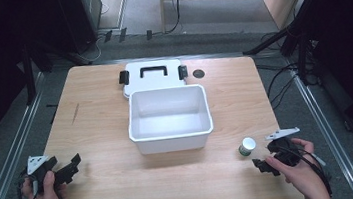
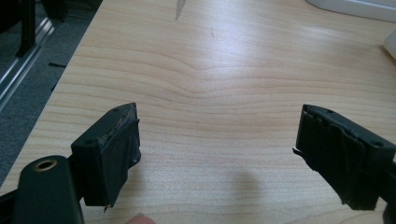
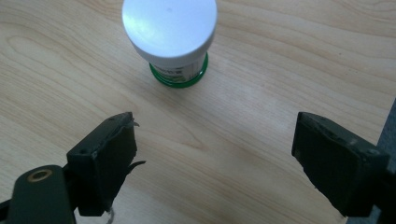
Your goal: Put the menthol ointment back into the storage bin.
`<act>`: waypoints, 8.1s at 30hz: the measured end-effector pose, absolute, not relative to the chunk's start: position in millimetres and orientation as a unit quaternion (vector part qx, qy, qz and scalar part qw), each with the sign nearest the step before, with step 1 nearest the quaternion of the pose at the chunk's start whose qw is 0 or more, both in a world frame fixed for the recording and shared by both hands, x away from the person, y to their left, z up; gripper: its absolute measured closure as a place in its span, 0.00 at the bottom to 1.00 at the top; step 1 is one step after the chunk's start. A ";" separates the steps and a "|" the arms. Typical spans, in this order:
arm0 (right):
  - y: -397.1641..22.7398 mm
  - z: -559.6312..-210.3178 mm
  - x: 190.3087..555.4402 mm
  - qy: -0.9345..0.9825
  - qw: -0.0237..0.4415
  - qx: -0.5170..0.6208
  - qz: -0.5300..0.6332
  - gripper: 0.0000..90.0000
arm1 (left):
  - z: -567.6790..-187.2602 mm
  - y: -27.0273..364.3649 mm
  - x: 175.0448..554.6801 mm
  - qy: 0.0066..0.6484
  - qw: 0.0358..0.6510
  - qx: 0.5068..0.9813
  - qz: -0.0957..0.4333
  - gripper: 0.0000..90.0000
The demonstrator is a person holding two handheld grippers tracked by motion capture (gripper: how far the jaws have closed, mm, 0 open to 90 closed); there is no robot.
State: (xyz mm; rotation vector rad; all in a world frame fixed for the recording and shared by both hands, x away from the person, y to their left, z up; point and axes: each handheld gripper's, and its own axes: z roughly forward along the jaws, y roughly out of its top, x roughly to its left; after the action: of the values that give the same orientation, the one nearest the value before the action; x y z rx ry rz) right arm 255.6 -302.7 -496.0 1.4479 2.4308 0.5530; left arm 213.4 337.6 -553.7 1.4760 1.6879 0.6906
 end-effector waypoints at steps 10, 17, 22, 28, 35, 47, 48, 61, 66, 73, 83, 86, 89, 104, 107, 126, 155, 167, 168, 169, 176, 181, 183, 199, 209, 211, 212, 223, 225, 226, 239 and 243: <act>-265.6 -489.6 282.0 0.871 0.063 0.484 0.062 0.16 | -553.9 337.7 214.0 0.663 0.389 0.580 0.267 0.16; -258.0 -481.6 305.5 0.856 0.097 0.506 0.036 0.21 | -554.0 337.7 214.3 0.663 0.389 0.581 0.266 0.16; -250.2 -478.6 316.3 0.866 0.083 0.491 0.040 0.30 | -554.0 337.6 214.6 0.663 0.388 0.583 0.267 0.16; -247.1 -482.8 325.8 0.866 0.056 0.495 0.044 0.41 | -554.1 337.7 214.7 0.663 0.389 0.582 0.265 0.16; -245.6 -481.2 330.9 0.873 0.036 0.485 0.045 0.57 | -553.9 337.6 214.8 0.663 0.387 0.583 0.265 0.16; -236.2 -448.5 339.1 0.884 0.043 0.461 0.061 0.57 | -553.8 336.2 214.7 0.659 0.386 0.587 0.269 0.16; -234.8 -445.2 340.1 0.887 0.044 0.456 0.062 0.57 | -553.6 336.0 214.6 0.658 0.385 0.588 0.269 0.16; -205.4 -397.0 354.8 0.905 0.040 0.418 0.072 0.57 | -553.2 331.2 215.0 0.652 0.368 0.597 0.287 0.16; -196.6 -382.4 361.1 0.910 0.040 0.406 0.078 0.57 | -552.8 327.8 215.5 0.647 0.356 0.604 0.298 0.16; -184.8 -365.5 368.7 0.913 0.043 0.399 0.074 0.57 | -552.8 326.1 216.0 0.644 0.352 0.608 0.301 0.16; -165.0 -337.1 374.4 0.921 0.055 0.378 0.071 0.57 | -552.7 326.3 216.3 0.645 0.351 0.609 0.300 0.16; -158.3 -330.2 375.3 0.924 0.058 0.370 0.070 0.57 | -552.8 326.4 216.3 0.645 0.351 0.609 0.300 0.16; -148.1 -326.4 376.2 0.927 0.057 0.363 0.072 0.57 | -552.7 326.6 216.2 0.645 0.351 0.610 0.299 0.16; -113.8 -339.0 386.4 0.949 0.049 0.302 0.082 0.57 | -552.7 327.5 216.6 0.645 0.355 0.610 0.293 0.16; -108.6 -344.0 388.4 0.959 0.050 0.265 0.091 0.57 | -552.8 327.5 216.6 0.645 0.355 0.610 0.293 0.16; -96.0 -390.2 399.4 0.984 0.071 0.152 0.062 0.57 | -552.9 327.6 216.9 0.643 0.356 0.611 0.292 0.16; -63.9 -449.2 406.5 0.992 0.094 0.084 -0.027 0.57 | -553.0 328.0 217.2 0.643 0.358 0.614 0.286 0.16; -61.2 -452.0 405.2 0.991 0.100 0.075 -0.057 0.55 | -553.0 327.8 217.3 0.642 0.357 0.615 0.286 0.16; -61.0 -452.2 405.2 0.990 0.101 0.075 -0.057 0.55 | -553.0 328.0 217.3 0.642 0.357 0.615 0.285 0.16; -61.1 -452.2 405.2 0.991 0.101 0.074 -0.057 0.56 | -553.0 328.0 217.3 0.642 0.357 0.616 0.285 0.16; -61.8 -451.5 404.7 0.991 0.099 0.074 -0.055 0.58 | -553.2 327.7 217.4 0.642 0.357 0.616 0.286 0.16; -63.0 -449.6 403.4 0.991 0.097 0.078 -0.046 0.54 | -553.1 328.1 217.4 0.642 0.357 0.616 0.284 0.16; -63.8 -445.4 402.7 0.991 0.100 0.084 -0.034 0.49 | -553.1 328.1 217.4 0.642 0.357 0.616 0.284 0.16; -81.2 -386.4 390.9 0.970 0.112 0.206 0.071 0.16 | -553.2 327.6 217.7 0.641 0.357 0.616 0.286 0.16; -104.6 -364.4 373.3 0.949 0.139 0.255 0.122 0.00 | -553.2 328.3 217.7 0.642 0.358 0.616 0.283 0.16; -111.2 -363.0 370.5 0.944 0.141 0.268 0.130 0.00 | -553.2 328.4 217.7 0.642 0.358 0.616 0.283 0.16; -114.0 -362.5 369.6 0.942 0.142 0.273 0.134 0.00 | -553.2 328.3 217.7 0.642 0.359 0.616 0.283 0.16; -163.1 -367.9 359.1 0.908 0.146 0.338 0.198 0.00 | -553.3 327.4 217.8 0.642 0.356 0.616 0.284 0.16; -172.1 -371.5 357.2 0.903 0.149 0.348 0.203 0.00 | -553.2 327.2 217.6 0.641 0.355 0.619 0.282 0.16; -176.4 -373.3 356.1 0.900 0.151 0.354 0.206 0.00 | -553.3 326.8 217.6 0.641 0.354 0.618 0.284 0.16; -227.6 -410.1 339.8 0.856 0.160 0.423 0.251 0.00 | -553.3 326.8 217.5 0.642 0.356 0.617 0.283 0.16; -242.0 -427.4 332.2 0.841 0.165 0.442 0.264 0.00 | -553.2 326.8 217.4 0.642 0.354 0.618 0.284 0.16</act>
State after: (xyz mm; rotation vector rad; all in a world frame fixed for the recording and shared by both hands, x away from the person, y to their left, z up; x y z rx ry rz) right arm 332.2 -242.0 -427.4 1.2600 2.3959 0.7531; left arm 217.4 326.8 -553.2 1.5969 1.6596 0.7332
